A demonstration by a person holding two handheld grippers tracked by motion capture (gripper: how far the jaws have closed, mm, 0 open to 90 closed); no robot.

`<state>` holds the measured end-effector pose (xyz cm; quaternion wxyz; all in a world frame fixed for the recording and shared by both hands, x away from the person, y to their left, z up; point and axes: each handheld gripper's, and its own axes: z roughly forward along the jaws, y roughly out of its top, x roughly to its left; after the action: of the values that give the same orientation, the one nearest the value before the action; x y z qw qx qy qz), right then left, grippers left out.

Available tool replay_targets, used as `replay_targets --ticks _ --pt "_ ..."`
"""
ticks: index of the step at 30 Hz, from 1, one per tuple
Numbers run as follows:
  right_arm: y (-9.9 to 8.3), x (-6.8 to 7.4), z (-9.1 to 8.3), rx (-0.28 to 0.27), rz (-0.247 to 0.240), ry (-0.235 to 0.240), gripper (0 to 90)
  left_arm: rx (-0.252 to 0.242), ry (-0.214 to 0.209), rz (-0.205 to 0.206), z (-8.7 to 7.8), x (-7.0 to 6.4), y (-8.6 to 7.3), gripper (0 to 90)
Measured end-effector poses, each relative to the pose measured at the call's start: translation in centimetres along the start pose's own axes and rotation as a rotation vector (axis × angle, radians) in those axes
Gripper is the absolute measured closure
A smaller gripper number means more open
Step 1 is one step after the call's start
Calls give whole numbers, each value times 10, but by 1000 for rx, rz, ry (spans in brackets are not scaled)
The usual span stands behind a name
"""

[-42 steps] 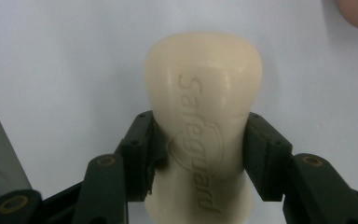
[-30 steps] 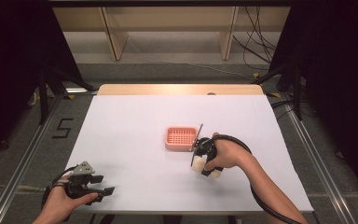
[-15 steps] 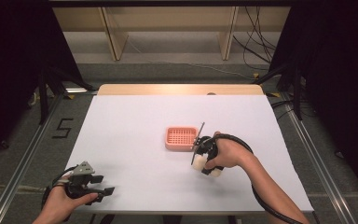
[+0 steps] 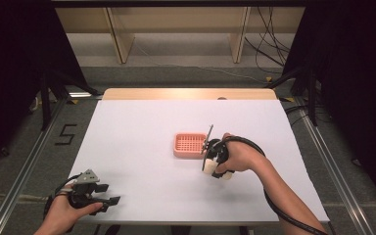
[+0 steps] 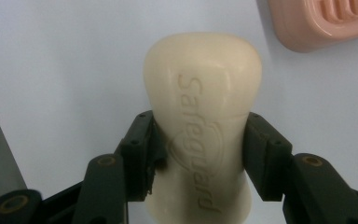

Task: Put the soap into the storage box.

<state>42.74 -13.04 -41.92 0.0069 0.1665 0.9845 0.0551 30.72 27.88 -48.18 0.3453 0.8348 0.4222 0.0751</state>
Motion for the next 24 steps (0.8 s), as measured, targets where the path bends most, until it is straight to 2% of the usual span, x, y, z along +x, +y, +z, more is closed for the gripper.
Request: replay_targets --ticks 1,3,4,5,6,8,9,12,15,16,18,19,21,24 --pt "0 0 0 2 1 3 504 -2 1 -2 0 0 0 303" --pt "1 -2 0 -3 -27 -5 504 4 -12 6 -1 0 0 304" --pt "1 -2 0 -2 -28 -2 504 1 -6 2 0 0 0 303" --pt "1 -1 -1 4 -7 -11 504 1 -1 1 0 0 0 303" --pt "1 -3 0 -2 -23 -5 504 3 -1 2 0 0 0 303" --pt "2 -2 -1 3 -11 -4 504 2 -1 2 0 0 0 303" --pt "2 -4 -1 -1 -29 -10 503 3 -3 4 0 0 0 303" --pt "3 -5 -2 -8 -35 -10 504 5 -2 4 0 0 0 304" --pt "5 -5 -4 1 -10 -19 504 5 -2 3 0 1 0 303" --pt "5 -6 -4 -6 -29 -14 503 3 -2 3 0 1 0 303" --pt "6 -6 -5 -3 -21 -20 504 4 -2 2 0 1 0 303" --pt "6 -9 -4 -13 -45 -20 504 4 -3 2 0 1 0 303" --pt "7 -11 -4 -11 -51 -19 504 4 -3 2 0 1 0 303" --pt "7 -10 -5 -8 -31 -26 504 3 -15 1 0 1 -1 303"
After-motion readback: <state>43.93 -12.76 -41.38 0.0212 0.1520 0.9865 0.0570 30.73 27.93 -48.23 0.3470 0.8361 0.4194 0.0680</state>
